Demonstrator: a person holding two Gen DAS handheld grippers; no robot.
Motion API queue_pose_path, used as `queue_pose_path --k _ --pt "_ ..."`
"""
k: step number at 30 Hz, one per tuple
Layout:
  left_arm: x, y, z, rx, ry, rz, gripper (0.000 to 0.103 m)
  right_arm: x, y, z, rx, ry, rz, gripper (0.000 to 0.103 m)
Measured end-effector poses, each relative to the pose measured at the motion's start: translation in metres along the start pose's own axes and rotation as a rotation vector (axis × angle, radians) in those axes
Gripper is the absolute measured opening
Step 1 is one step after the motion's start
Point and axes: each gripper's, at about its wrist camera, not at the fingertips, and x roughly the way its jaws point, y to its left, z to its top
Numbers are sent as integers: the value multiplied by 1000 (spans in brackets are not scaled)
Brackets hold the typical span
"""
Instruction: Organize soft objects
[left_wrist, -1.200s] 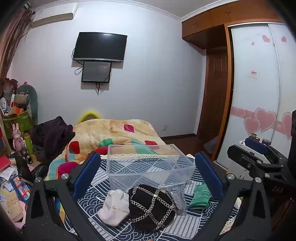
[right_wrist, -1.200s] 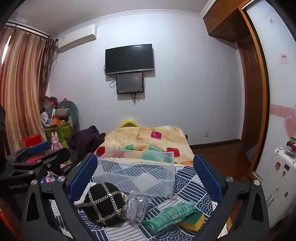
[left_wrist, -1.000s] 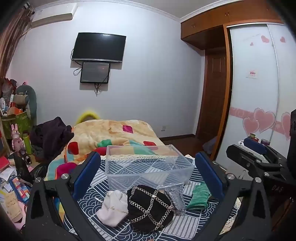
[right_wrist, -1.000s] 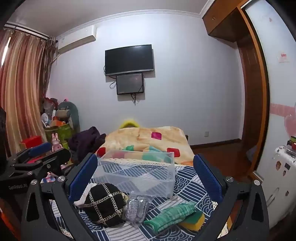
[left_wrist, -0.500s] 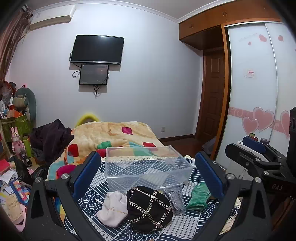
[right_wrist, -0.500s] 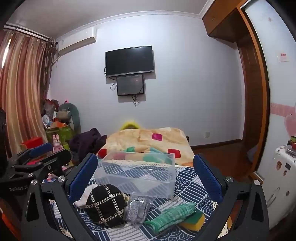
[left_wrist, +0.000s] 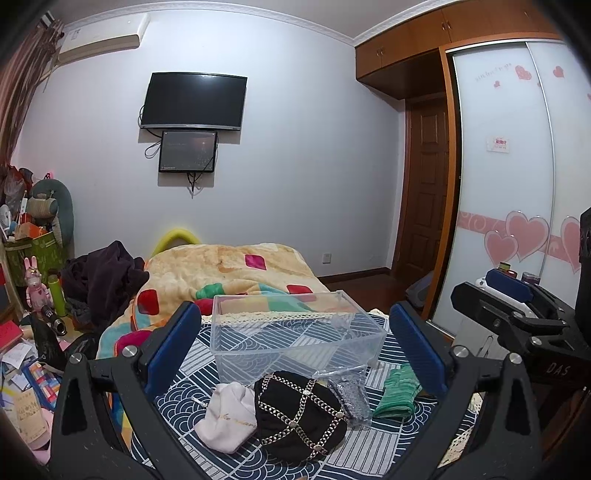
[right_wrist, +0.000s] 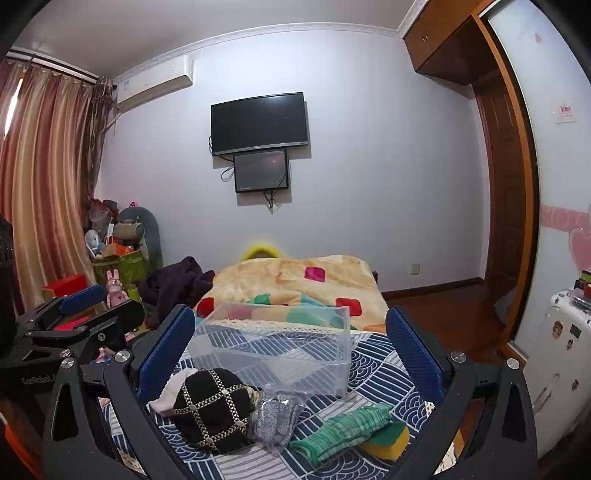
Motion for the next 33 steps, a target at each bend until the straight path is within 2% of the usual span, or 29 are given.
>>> queue_pose_path --k 33 --pt "-2 -1 1 5 -1 -4 103 -3 4 -1 -1 -9 14 103"
